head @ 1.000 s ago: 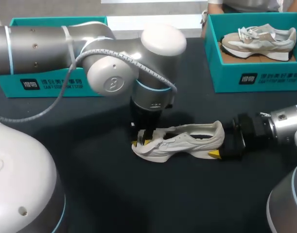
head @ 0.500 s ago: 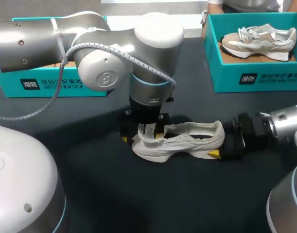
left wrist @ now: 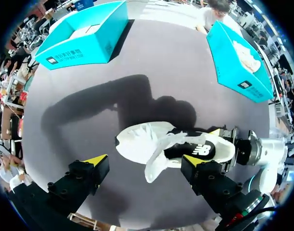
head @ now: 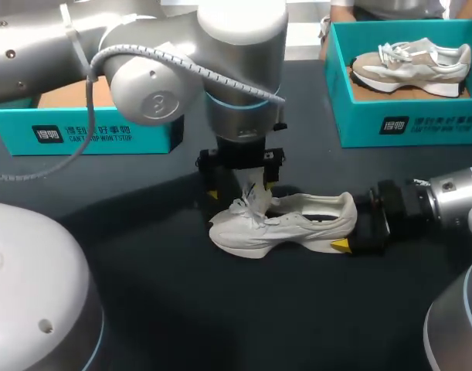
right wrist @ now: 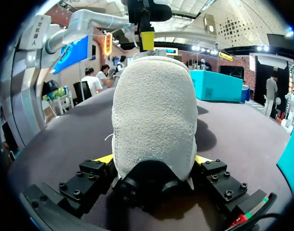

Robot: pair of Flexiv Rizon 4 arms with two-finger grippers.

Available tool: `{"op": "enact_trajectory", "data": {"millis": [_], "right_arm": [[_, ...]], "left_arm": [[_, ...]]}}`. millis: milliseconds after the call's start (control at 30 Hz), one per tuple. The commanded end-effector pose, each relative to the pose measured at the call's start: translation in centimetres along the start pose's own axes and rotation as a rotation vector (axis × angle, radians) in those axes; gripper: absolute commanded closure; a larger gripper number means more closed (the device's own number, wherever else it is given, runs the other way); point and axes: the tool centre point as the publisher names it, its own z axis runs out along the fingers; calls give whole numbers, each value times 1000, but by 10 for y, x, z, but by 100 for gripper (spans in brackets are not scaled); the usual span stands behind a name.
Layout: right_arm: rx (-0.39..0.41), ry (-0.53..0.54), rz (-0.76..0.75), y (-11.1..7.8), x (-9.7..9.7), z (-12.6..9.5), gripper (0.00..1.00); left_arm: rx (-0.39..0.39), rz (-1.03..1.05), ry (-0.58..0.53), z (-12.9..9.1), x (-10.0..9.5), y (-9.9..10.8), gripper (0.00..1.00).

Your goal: Take the shoe out of the shoebox, open the shoe tongue, remove and reinsert the insole, then place the shoe into the shoebox

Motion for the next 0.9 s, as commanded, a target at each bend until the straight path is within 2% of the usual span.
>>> {"op": "enact_trajectory", "data": {"millis": [33, 267, 333, 400, 433, 500, 533, 567, 733, 900], "right_arm": [[4, -3, 1, -3, 0, 3, 100], [4, -3, 1, -3, 0, 3, 100], [4, -3, 1, -3, 0, 3, 100], [4, -3, 1, -3, 0, 3, 100], [4, -3, 1, -3, 0, 3, 100], [4, -3, 1, -3, 0, 3, 100], [4, -3, 1, -3, 0, 3, 100], [4, -3, 1, -3, 0, 3, 100], [4, -3, 1, -3, 0, 3, 100], [4, -3, 1, -3, 0, 3, 100]], "left_arm": [[-26, 254, 73, -23, 6, 1, 0], [-110, 580, 163, -40, 32, -1, 0], [-111, 630, 180, -43, 38, 0, 0], [-100, 721, 195, -47, 47, 3, 23], [-102, 769, 210, -49, 51, 5, 51], [-103, 824, 233, -53, 58, 10, 76], [-101, 848, 242, -55, 62, 12, 95], [-104, 877, 254, -56, 65, 14, 100], [-130, 940, 291, -62, 82, 18, 100], [-130, 940, 291, -62, 82, 18, 100]]}}
